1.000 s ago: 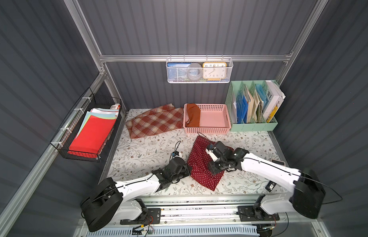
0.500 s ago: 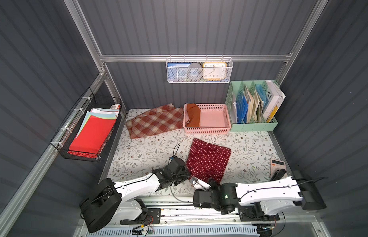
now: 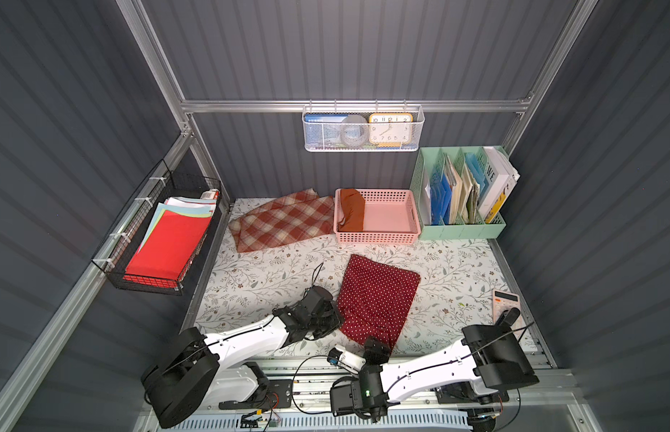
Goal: Roll up the skirts
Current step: Roll the skirt at the center of the board.
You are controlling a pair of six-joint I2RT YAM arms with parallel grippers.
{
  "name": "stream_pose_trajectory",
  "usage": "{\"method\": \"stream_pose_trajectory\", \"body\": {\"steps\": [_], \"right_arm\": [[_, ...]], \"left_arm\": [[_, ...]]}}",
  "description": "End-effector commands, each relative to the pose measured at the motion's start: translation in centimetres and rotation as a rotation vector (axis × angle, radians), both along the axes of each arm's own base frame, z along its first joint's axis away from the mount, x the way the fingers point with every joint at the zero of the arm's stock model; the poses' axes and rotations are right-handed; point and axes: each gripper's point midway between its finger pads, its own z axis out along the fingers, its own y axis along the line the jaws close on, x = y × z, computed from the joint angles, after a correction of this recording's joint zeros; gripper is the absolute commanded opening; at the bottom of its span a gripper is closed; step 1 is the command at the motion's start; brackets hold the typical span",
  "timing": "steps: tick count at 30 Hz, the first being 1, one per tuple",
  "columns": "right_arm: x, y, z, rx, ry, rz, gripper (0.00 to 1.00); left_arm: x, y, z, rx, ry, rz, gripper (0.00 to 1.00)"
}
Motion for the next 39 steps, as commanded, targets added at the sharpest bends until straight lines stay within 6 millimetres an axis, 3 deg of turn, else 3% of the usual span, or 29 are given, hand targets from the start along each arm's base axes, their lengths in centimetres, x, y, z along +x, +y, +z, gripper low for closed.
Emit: {"method": "stream_pose_trajectory", "body": {"steps": [1,9,22,28,35,39], "right_arm": [[1.1,0.5,-0.7,-0.012,-0.032,0.015,0.83],[3.5,0.2,-2.4,-0.081,-0.062,-0.03,0.83],[5.9,0.6,-3.9,-0.16,-0.127,-0.039,0.83],[7.2,0.3,-3.9,-0.168,-0.153,-0.073,0.75],[7.9,-0.3,-1.2,-0.158,-0.282,-0.108,0.66],[7.5,0.1,-2.2,-0.14,-0.229,-0.098,0.57]], "left_arm": [[-0.6,0.2,-0.2,-0.007,0.036,-0.018,0.0],[-0.5,0.2,0.3,-0.019,0.039,-0.026,0.0],[-0.6,-0.1,0.7,-0.047,0.045,-0.032,0.0],[-0.6,-0.1,1.0,-0.059,0.041,-0.031,0.0],[-0.6,0.1,0.8,-0.064,0.046,-0.023,0.0],[-0.5,-0.2,1.0,-0.077,0.045,-0.031,0.0]]}}
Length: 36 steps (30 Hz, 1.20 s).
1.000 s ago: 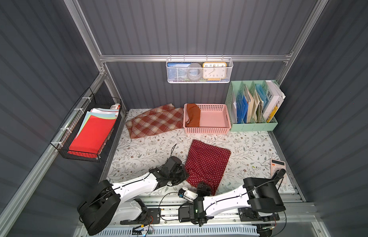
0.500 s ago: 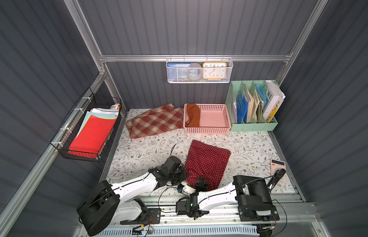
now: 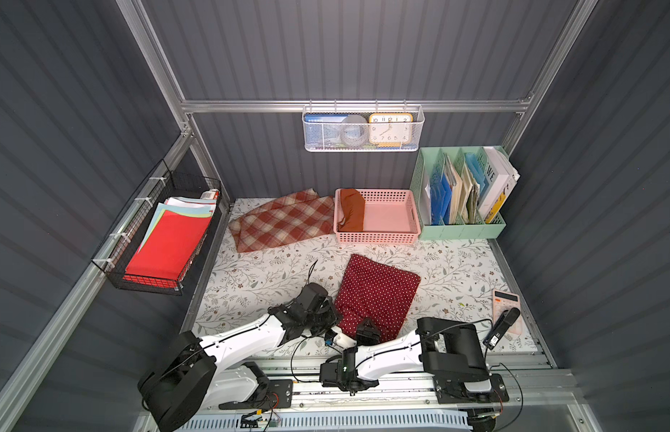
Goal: Roll up the skirts
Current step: Roll the skirt at the center of the board.
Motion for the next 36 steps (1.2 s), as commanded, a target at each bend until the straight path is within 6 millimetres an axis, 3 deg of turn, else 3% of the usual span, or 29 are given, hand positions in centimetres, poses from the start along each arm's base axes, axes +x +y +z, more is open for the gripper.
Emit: {"method": "stream_pose_trajectory", "body": {"steps": [1,5,8,11,17,23,33,36], "right_arm": [[0.3,0.5,0.1,0.037,-0.006,-0.011,0.52],[-0.2,0.6,-1.1,0.023,0.06,-0.009,0.28],[-0.5,0.4,-1.6,0.028,0.117,-0.018,0.14],[-0.9,0.2,-2.0,0.044,0.193,-0.027,0.07],[-2.5,0.0,-2.4,0.141,0.415,-0.051,0.0],[-4.2,0.3,-1.8,0.338,0.738,-0.119,0.0],[-4.2,0.4,-2.4,0.638,1.236,-0.327,0.07],[-2.6,-0.2,-3.1,0.708,1.25,-0.403,0.16]], "left_arm": [[-1.0,-0.7,0.4,-0.04,0.025,-0.048,0.0],[-0.9,-0.2,1.1,-0.036,0.007,-0.029,0.01],[-0.7,0.4,1.7,-0.035,-0.011,-0.005,0.27],[-0.5,1.6,2.0,-0.013,-0.011,0.024,0.57],[0.3,5.6,3.2,0.118,-0.075,0.107,0.8],[0.8,8.4,4.8,0.234,-0.152,0.159,0.86],[0.9,6.9,4.4,0.163,-0.159,0.12,0.85],[1.0,6.3,4.3,0.137,-0.163,0.1,0.85]]}}
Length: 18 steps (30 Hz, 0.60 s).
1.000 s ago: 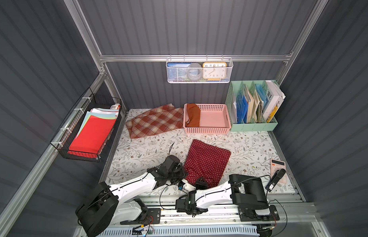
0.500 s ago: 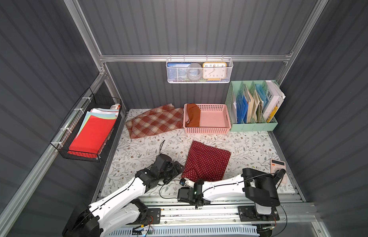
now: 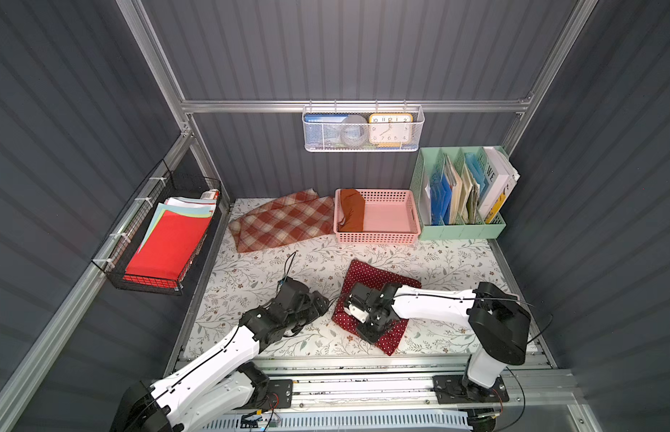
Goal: Roll up the skirts
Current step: Roll the skirt at the center of the board.
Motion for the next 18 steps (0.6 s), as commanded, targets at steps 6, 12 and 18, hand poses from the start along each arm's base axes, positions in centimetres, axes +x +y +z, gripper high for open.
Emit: {"method": "stream_pose_trajectory", "body": {"steps": [6,12,18], "right_arm": [[0.3,0.0,-0.6,0.11,0.146,-0.095,0.38],[2.4,-1.4,-0.1,0.077,0.07,-0.128,0.44],[4.5,-2.8,0.4,0.015,-0.039,-0.159,0.44]], "left_arm": [[0.0,-1.6,-1.0,-0.039,-0.001,-0.083,0.84],[0.3,-2.7,-1.5,-0.066,-0.015,-0.128,0.84],[0.4,-3.1,-1.8,-0.077,-0.023,-0.145,0.83]]}}
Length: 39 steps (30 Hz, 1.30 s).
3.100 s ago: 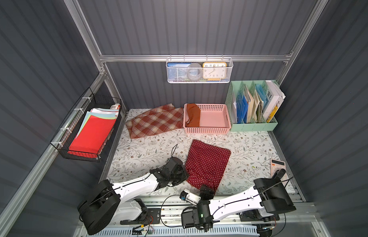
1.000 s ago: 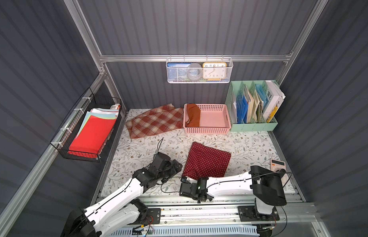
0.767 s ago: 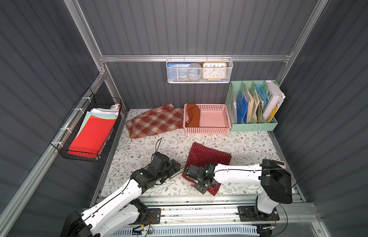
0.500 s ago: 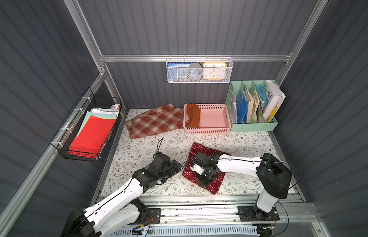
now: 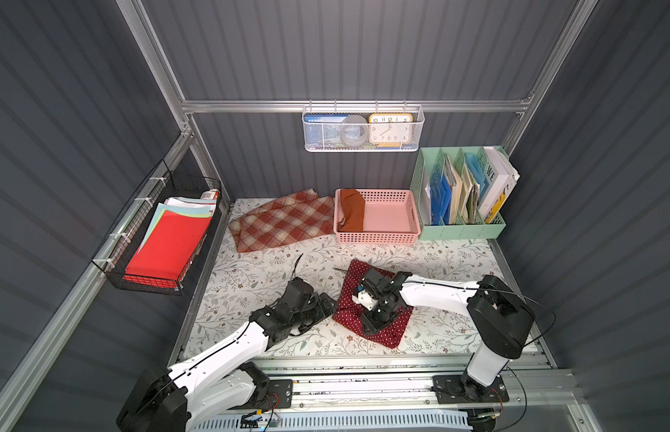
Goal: Roll up the skirts
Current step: Roll the skirt at the center of the board.
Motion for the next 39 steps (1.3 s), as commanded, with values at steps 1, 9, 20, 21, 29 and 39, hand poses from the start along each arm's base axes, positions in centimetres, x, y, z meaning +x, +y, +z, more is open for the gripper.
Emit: {"method": "stream_pose_trajectory", "body": {"steps": [1,9,20,21,29,39], "right_arm": [[2.2,-1.7,0.8,-0.074,-0.118,-0.029,0.44],[3.7,-2.4,1.0,-0.102,-0.174,-0.045,0.45],[4.3,-2.5,2.4,-0.042,-0.167,-0.084,0.46],[4.3,-2.6,2.6,-0.042,-0.168,-0.089,0.46],[4.4,-3.3,2.2,-0.056,-0.153,-0.113,0.49],[7.0,-5.7,1.0,-0.109,-0.186,-0.211,0.49]], "left_arm": [[0.2,-0.5,0.0,-0.011,-0.029,-0.039,0.83],[0.6,-0.7,-0.1,-0.021,-0.044,-0.036,0.83],[0.2,-1.9,-0.8,-0.053,-0.024,-0.086,0.83],[0.2,-2.1,-1.0,-0.053,-0.022,-0.094,0.83],[-0.6,-4.5,-1.8,-0.049,-0.01,-0.152,0.83],[-0.7,-5.5,-1.8,-0.055,-0.026,-0.15,0.86]]}}
